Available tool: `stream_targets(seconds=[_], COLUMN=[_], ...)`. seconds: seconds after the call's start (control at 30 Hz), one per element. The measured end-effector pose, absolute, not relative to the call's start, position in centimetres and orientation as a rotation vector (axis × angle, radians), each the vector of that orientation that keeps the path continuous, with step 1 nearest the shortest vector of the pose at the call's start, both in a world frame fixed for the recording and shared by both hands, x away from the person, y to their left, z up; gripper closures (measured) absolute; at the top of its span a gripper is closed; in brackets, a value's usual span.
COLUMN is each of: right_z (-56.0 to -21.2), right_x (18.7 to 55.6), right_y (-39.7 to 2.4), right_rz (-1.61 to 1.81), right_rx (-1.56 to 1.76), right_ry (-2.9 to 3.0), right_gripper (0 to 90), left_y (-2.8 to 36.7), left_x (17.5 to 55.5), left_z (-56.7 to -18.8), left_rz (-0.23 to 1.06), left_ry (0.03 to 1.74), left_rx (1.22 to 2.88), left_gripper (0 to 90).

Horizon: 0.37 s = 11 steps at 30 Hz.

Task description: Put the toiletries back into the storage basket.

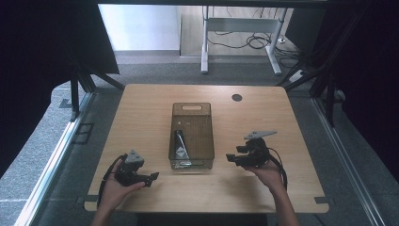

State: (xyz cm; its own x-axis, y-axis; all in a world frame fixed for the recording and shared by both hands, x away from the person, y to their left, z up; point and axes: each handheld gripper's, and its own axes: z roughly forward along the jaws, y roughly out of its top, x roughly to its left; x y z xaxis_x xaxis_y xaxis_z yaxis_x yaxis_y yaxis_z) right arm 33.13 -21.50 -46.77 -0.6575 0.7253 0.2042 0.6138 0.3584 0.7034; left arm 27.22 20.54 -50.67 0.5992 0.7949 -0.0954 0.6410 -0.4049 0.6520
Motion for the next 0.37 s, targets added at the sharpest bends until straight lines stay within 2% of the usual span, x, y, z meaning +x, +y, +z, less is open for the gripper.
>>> stream_targets(seconds=[0.2,0.37], right_z=[-47.8,-47.7], right_x=[32.0,32.0], right_y=[-22.3,-23.4], right_rz=[1.277,1.251], right_rx=[1.204,1.212], right_ry=[2.397,2.367], right_gripper=[39.4,36.9], left_y=[20.8,20.7], left_x=[27.2,27.5], left_z=[-50.6,-50.9], left_rz=[0.312,0.301], left_ry=[1.153,1.157], left_rx=[2.154,2.161], left_gripper=[21.6,21.5])
